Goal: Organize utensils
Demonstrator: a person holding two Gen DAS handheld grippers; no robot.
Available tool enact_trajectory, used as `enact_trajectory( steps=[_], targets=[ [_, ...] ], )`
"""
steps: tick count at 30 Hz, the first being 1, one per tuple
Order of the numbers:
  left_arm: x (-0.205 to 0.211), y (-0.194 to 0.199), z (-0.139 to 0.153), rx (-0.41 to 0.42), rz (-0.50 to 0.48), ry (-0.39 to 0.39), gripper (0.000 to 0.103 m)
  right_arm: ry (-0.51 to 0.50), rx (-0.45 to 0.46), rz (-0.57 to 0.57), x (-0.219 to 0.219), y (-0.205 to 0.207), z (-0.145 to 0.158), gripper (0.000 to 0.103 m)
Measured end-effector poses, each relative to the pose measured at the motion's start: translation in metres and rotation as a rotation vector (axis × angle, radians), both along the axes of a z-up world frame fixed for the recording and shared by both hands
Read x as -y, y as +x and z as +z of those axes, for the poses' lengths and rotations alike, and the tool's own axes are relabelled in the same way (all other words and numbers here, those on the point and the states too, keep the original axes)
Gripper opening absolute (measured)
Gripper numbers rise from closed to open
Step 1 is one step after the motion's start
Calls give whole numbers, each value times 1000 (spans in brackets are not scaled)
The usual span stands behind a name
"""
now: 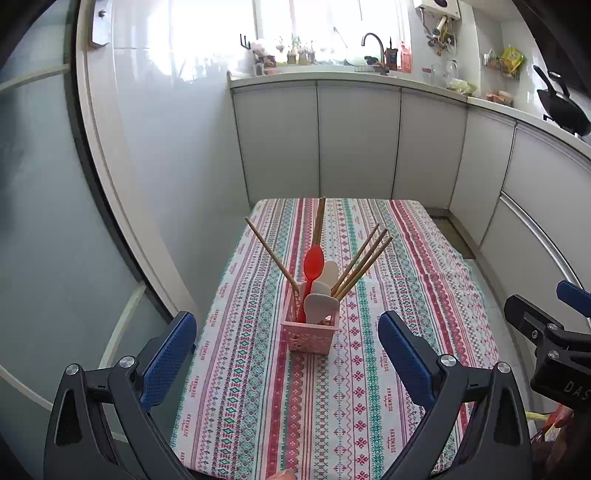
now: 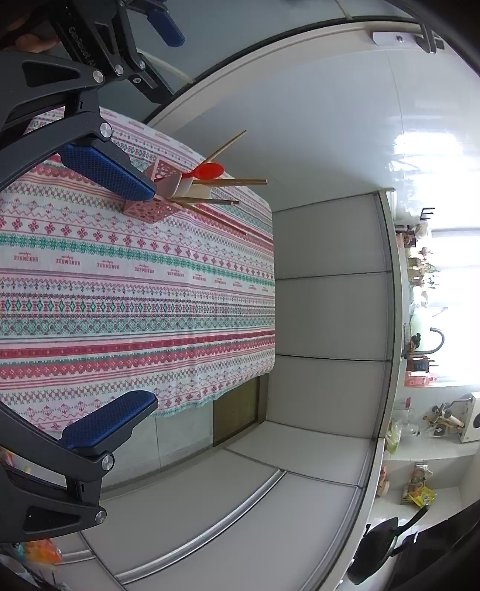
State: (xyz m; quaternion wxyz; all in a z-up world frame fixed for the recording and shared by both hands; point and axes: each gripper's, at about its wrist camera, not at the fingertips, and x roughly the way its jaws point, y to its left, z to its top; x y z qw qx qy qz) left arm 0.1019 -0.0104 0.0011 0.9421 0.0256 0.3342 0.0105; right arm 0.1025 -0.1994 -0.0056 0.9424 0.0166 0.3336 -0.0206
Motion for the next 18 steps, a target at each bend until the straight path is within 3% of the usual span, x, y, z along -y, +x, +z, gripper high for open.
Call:
enact_trajectory(
  steps=[18],
  targets=[
    [-1,-4,3,16,8,-11,100,2,11,-1,-1,-1,1,103]
  ],
)
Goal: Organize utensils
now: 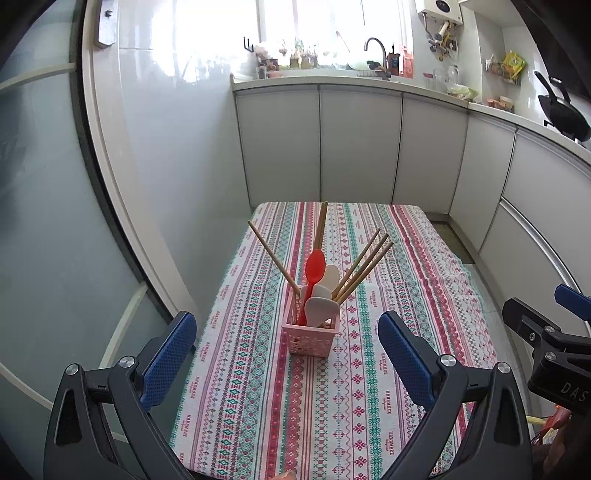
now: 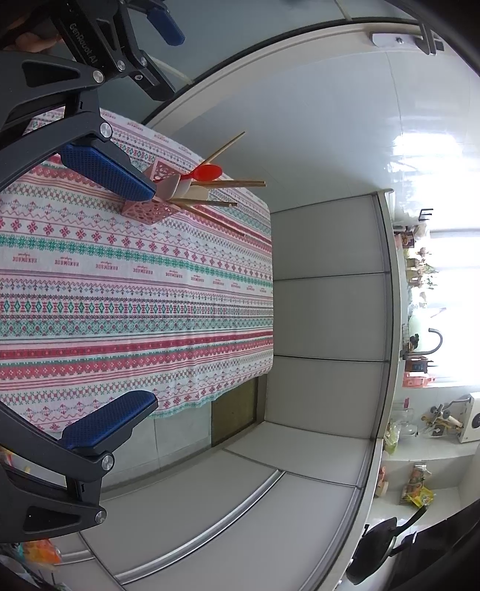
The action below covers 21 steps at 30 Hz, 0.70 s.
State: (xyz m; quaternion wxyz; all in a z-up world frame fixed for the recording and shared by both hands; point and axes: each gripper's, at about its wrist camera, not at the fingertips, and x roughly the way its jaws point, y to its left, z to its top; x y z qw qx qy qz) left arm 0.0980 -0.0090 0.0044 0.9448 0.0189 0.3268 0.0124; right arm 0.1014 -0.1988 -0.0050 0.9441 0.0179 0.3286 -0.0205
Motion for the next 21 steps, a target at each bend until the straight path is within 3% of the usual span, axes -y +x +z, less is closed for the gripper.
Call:
enact_trajectory(
  steps=[21],
  targets=[
    [-2,-11,13,42,5,-14,100,-27,54,-56,1,-15,19,103]
  ],
)
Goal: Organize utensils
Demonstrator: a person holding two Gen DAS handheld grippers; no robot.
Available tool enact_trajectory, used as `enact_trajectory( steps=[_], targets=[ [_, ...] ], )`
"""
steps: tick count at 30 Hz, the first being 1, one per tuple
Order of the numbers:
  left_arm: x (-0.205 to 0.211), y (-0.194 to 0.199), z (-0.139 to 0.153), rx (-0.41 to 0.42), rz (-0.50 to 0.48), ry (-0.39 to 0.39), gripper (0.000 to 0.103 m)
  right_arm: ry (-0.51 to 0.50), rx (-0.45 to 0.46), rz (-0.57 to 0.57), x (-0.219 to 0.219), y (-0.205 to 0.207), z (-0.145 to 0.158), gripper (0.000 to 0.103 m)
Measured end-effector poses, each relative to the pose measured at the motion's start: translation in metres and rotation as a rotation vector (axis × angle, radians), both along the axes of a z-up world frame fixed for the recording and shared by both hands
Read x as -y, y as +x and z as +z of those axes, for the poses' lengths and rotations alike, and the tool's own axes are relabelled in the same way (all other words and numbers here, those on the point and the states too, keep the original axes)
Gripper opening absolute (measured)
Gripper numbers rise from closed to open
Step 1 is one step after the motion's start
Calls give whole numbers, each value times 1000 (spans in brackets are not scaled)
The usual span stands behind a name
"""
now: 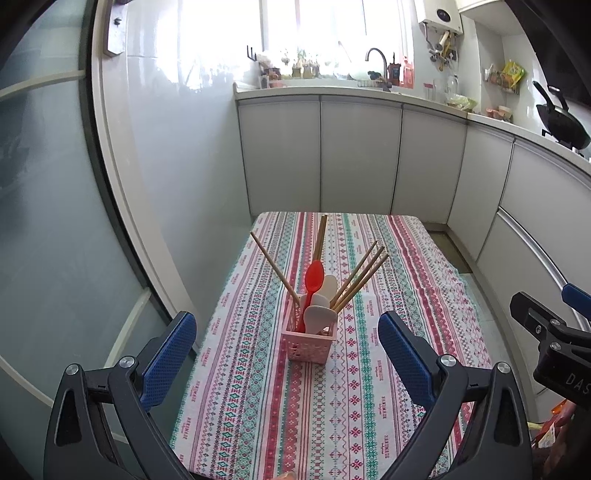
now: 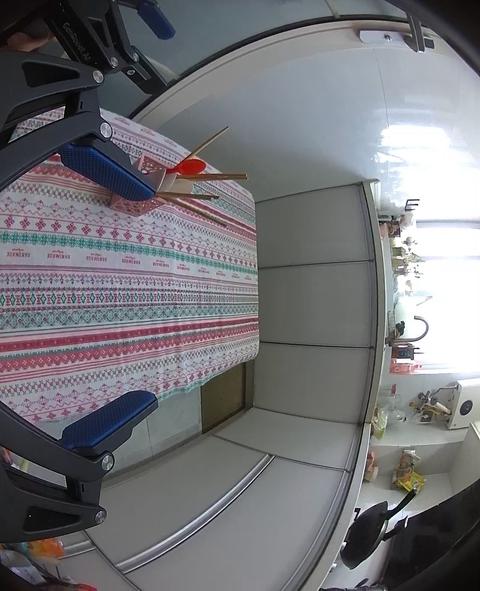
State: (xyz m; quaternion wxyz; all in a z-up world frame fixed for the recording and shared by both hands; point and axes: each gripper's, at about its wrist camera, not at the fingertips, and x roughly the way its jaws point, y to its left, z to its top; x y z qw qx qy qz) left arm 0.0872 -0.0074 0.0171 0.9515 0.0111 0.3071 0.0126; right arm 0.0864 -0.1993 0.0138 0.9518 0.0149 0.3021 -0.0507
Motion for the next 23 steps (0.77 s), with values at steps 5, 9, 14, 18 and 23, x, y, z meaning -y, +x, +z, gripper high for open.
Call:
enact_trajectory(
  steps=[5,9,14,18,23],
  targets=[
    [-2,-5,5,17,3,0,100,-16,20,-9,-4,-6,6,103],
    [-3,-5,5,11,-1,-4,100,-9,27,-6,-5,-8,8,103],
    [-5,-2,4,1,-5,-8,100,-5,27,-6,-3,-7,7,103],
    [-5,1,3,-7,-7,-8,100,-5,24,-5,-3,-6,6,103],
    [-5,7,-4,-11,-9,-17,100,2,16,-5,-2,-2,4,103]
  ],
)
